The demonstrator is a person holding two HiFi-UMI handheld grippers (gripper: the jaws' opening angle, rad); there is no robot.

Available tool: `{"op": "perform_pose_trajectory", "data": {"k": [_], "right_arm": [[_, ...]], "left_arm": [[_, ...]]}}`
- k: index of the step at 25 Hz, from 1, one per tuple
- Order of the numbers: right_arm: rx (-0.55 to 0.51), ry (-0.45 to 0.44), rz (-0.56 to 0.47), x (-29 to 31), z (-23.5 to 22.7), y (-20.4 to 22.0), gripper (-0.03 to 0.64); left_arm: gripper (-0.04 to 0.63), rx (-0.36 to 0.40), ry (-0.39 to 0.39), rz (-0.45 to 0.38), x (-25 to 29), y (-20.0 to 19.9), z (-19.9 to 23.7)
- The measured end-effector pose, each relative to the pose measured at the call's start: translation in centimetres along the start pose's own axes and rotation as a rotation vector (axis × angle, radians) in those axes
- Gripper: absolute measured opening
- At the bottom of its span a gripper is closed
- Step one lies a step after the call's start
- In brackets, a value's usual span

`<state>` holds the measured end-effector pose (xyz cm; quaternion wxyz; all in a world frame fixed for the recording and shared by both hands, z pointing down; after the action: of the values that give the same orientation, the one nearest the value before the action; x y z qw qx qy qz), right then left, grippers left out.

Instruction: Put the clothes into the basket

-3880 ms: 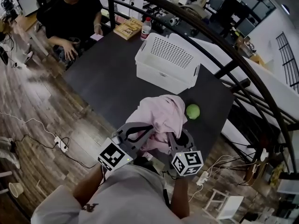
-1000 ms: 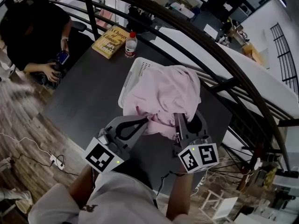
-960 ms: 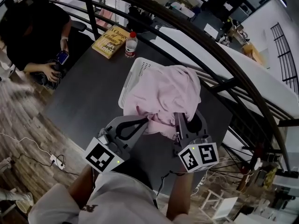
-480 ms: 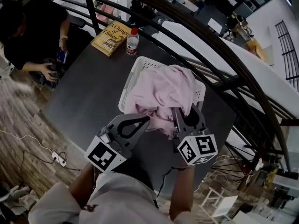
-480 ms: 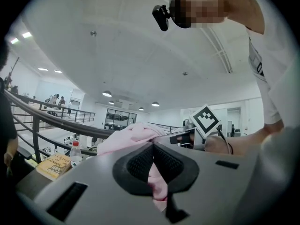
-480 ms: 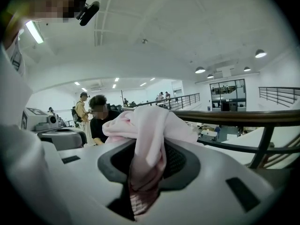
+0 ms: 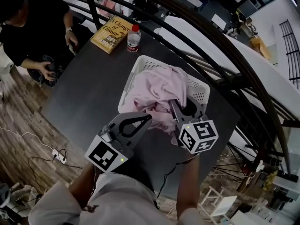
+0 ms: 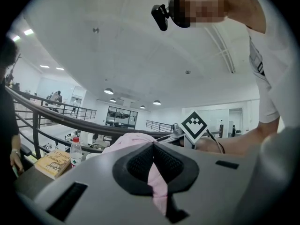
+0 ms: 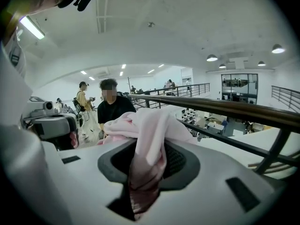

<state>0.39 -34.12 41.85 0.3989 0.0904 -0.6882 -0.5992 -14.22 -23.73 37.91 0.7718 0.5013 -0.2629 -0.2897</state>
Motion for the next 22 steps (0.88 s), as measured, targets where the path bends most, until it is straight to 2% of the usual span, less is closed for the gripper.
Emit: {"op": "perform_pose_trajectory", "data": {"k": [11, 22], "right_arm": [[-0.050, -0.118, 0.136, 5.1, -1.0, 3.6, 0.129], [-0.174, -0.234, 0.364, 9.9, 0.5, 9.3, 0.129]], "left_arm": [[0.003, -0.012, -0.009, 0.024, 0.8, 0.8, 0.8], [0.003, -0.023, -0.031, 0.038, 0.7, 1.4, 1.5]]}}
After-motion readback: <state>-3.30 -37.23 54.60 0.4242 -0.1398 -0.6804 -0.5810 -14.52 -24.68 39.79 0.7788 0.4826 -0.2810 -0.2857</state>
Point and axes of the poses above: the fingertips, and each gripper's own axes: x forward along the fingers, z to its left, y out of its underside, the point moved 6 cm from there along -x, backward along the fingers, and after that the axes turned 11 degrees about -x, right-handed, at the moved point
